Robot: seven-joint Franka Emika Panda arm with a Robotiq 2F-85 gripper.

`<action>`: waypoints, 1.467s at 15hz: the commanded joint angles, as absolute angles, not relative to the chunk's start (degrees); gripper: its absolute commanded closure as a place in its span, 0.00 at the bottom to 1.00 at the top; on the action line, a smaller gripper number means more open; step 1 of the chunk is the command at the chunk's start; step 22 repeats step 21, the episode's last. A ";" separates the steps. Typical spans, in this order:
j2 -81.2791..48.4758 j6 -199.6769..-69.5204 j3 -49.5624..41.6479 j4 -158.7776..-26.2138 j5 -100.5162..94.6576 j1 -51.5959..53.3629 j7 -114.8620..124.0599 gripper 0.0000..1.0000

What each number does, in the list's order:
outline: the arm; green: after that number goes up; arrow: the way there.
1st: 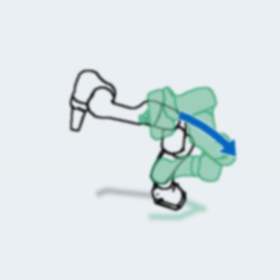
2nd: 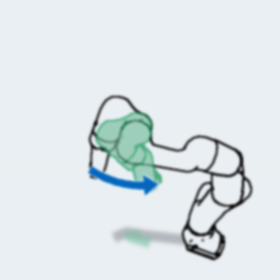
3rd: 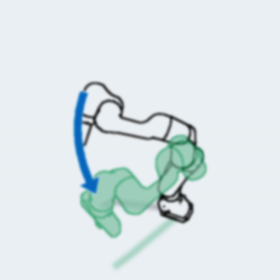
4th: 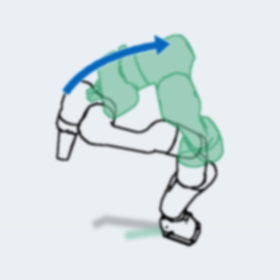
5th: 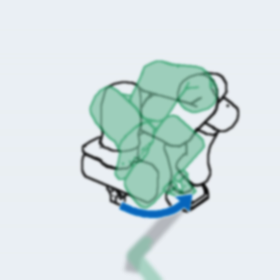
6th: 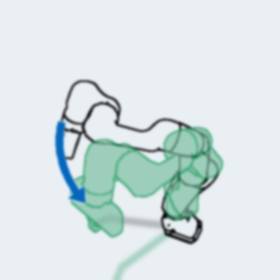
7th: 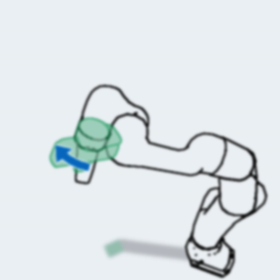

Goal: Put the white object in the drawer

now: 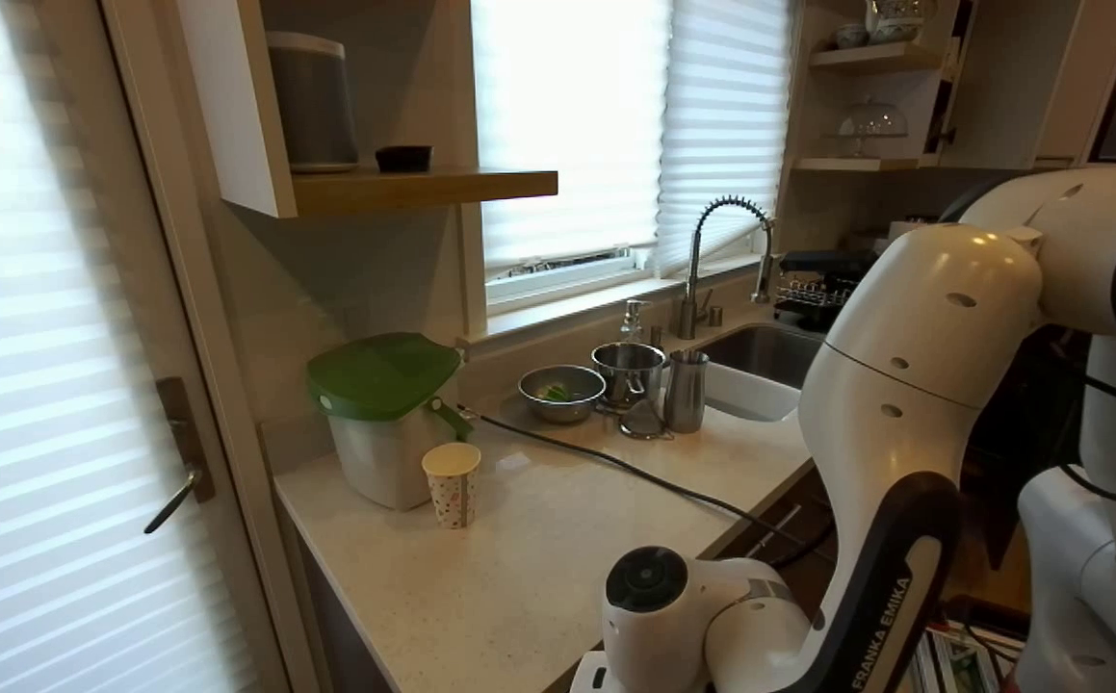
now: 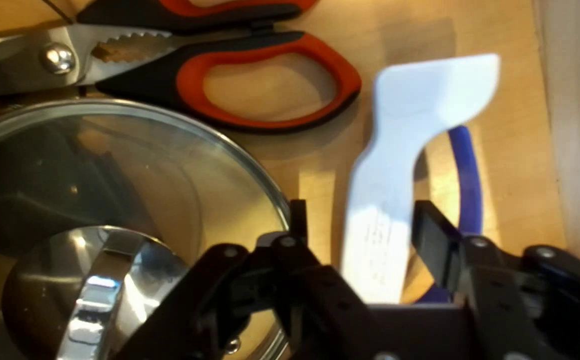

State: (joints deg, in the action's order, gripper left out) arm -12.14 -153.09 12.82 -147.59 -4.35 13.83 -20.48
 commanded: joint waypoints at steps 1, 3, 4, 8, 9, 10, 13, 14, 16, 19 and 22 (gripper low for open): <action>-8.44 -152.08 13.76 -148.00 -4.99 12.33 -19.98 0.11; -6.02 -150.89 14.12 -147.84 -4.18 11.99 -20.66 0.01; -4.84 -149.77 14.36 -147.55 -3.78 12.02 -21.11 0.00; 3.17 -142.46 14.34 -147.66 -3.15 12.61 -22.16 0.00; 4.94 -140.00 13.96 -147.42 -3.65 12.68 -22.52 0.00; 7.34 -136.51 13.72 -146.92 -2.63 12.90 -23.72 0.00; 12.15 -129.30 12.47 -144.88 0.40 13.85 -25.40 0.00; 13.16 -127.66 11.99 -144.11 1.53 14.18 -26.12 0.00; 14.91 -124.66 11.12 -142.80 3.84 15.01 -27.70 0.00; 14.67 -125.16 10.94 -142.11 3.25 15.20 -26.93 0.00; 15.27 -124.66 10.73 -141.99 3.58 15.43 -27.15 0.00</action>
